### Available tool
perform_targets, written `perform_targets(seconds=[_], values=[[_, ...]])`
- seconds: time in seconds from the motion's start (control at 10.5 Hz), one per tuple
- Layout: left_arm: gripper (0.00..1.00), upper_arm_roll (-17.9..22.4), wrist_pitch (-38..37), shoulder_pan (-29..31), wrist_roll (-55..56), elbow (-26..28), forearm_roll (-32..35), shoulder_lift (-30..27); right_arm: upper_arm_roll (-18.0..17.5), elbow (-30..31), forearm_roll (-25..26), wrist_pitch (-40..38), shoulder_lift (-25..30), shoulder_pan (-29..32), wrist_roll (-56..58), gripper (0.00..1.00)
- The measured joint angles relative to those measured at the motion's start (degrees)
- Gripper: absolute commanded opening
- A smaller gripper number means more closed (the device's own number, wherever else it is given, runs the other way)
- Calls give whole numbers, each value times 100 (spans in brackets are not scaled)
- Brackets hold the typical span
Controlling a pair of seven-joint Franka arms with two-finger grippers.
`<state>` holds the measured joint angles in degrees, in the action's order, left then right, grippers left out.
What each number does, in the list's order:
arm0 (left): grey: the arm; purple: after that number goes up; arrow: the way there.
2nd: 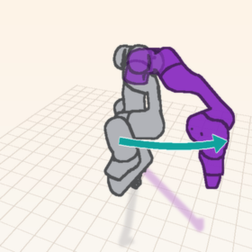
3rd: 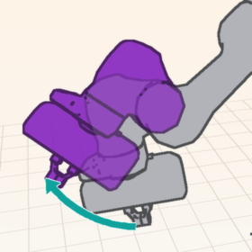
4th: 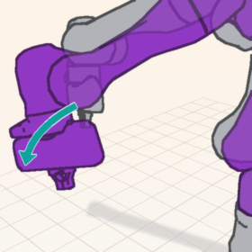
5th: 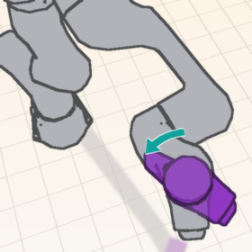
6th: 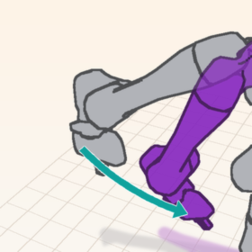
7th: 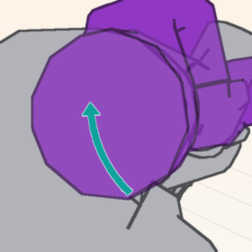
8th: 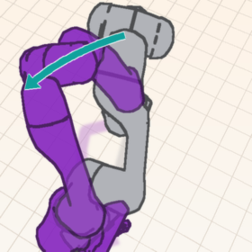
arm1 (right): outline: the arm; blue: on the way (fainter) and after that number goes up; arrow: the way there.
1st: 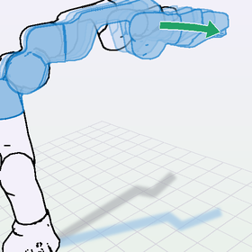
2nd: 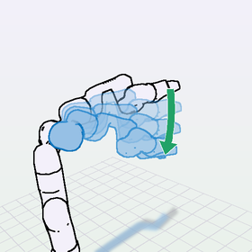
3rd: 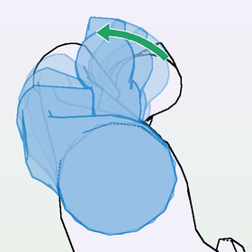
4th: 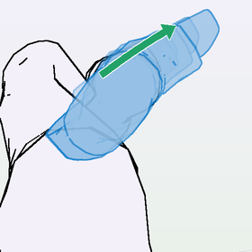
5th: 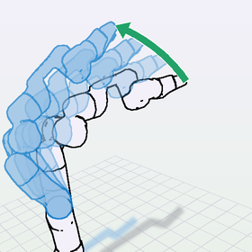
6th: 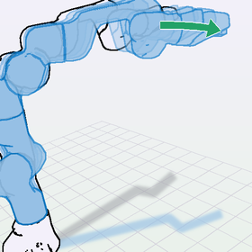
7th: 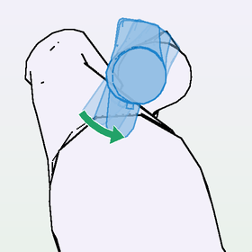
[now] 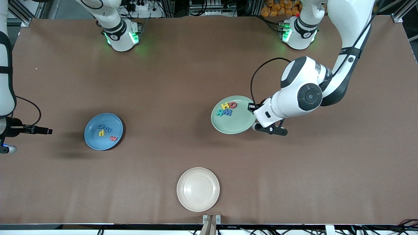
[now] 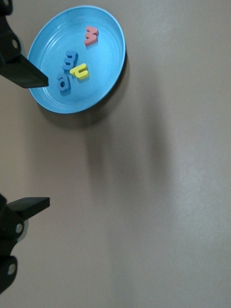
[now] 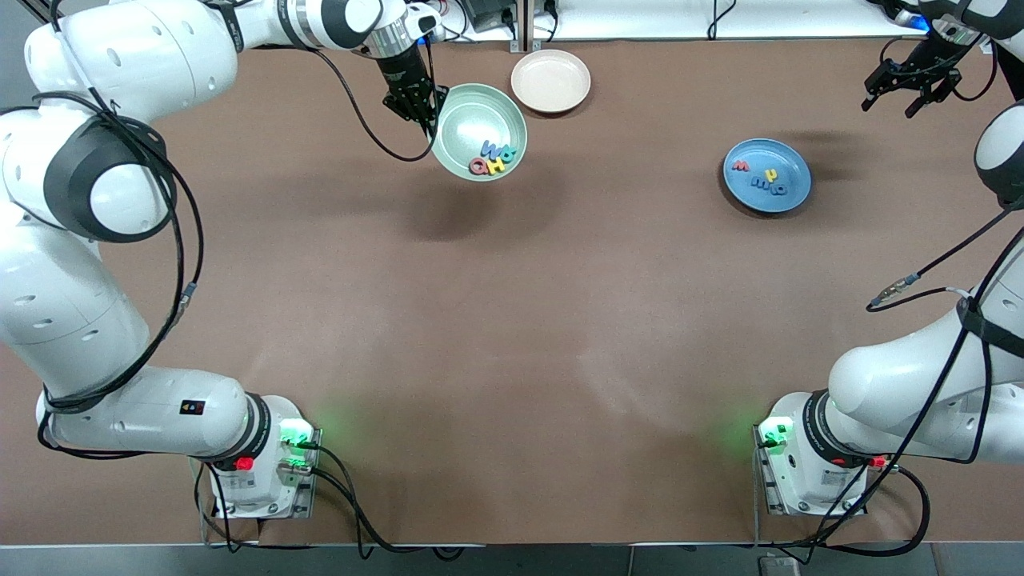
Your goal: Sort upper and lower case letters into plates
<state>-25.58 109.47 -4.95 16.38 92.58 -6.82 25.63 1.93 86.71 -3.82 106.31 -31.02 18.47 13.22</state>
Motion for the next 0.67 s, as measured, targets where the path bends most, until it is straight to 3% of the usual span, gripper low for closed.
perform_targets(seconds=[0.67], values=[[0,6,-10,2,0,-12,1,3,1,-1,-71,532,-473,90,221,100]])
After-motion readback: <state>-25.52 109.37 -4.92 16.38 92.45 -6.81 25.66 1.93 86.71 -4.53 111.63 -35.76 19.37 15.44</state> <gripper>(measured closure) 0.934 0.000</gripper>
